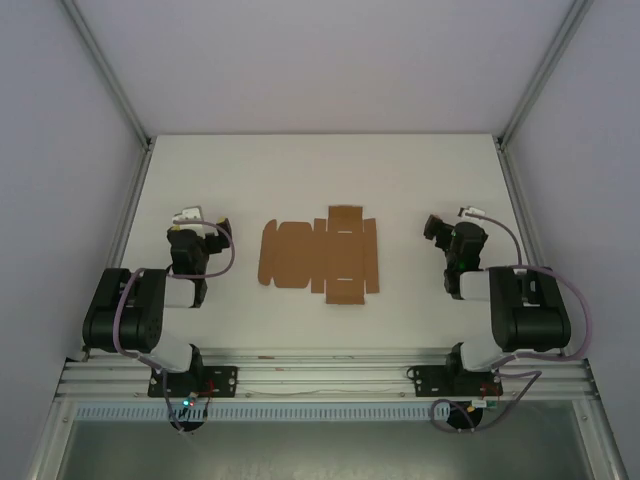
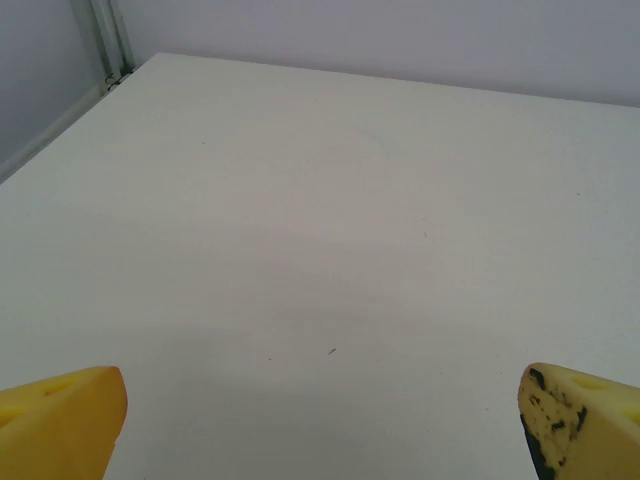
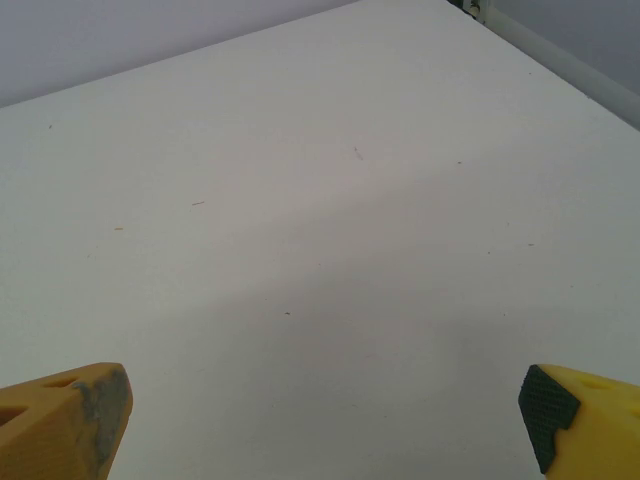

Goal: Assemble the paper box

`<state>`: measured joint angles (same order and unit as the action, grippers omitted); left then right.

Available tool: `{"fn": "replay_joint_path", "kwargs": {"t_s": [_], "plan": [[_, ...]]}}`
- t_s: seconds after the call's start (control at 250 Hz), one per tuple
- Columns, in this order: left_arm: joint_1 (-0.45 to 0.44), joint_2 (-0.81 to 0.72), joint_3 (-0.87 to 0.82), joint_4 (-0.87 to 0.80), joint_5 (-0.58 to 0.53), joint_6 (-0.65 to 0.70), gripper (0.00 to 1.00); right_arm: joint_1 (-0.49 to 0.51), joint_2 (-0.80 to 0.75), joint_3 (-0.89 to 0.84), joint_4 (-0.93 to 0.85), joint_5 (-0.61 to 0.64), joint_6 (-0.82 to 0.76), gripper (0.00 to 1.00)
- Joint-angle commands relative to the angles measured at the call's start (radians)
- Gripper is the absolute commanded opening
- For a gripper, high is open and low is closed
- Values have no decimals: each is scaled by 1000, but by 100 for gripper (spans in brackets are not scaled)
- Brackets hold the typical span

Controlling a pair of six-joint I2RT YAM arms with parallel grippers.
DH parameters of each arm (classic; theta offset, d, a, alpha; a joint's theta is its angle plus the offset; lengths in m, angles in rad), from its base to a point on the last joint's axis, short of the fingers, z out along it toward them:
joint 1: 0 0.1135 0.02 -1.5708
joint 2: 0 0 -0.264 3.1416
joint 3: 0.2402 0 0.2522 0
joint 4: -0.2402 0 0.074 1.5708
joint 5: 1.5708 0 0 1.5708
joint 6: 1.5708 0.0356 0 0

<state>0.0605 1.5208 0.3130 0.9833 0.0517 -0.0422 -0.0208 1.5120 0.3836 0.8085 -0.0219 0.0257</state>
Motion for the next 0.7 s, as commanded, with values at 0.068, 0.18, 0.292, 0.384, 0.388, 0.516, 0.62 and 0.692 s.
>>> {"fn": "replay_joint_path", "kwargs": {"t_s": [0.068,0.18,0.292,0.384,0.388,0.516,0.62,0.692], "plan": [[-5,-8,18,0,-3,23,100,-2,-15,11,9,23,6,100],[-5,-8,17,-1,-3,22,100,-2,-15,12,8,23,7,100],[-7,-8,21,-6,-5,25,100,-3,-15,12,9,23,7,100],[-8,-8,21,-6,-7,25,100,-2,-12,14,8,23,8,99],[-8,-8,20,-6,-7,25,100,-2,-12,14,8,23,8,100],[-10,-8,30,-25,25,38,100,-2,-13,14,7,23,8,100],[-10,-7,29,-22,22,39,100,-2,-13,14,8,23,9,100],[-10,-8,30,-21,22,39,100,-3,-13,14,9,24,5,100]]}}
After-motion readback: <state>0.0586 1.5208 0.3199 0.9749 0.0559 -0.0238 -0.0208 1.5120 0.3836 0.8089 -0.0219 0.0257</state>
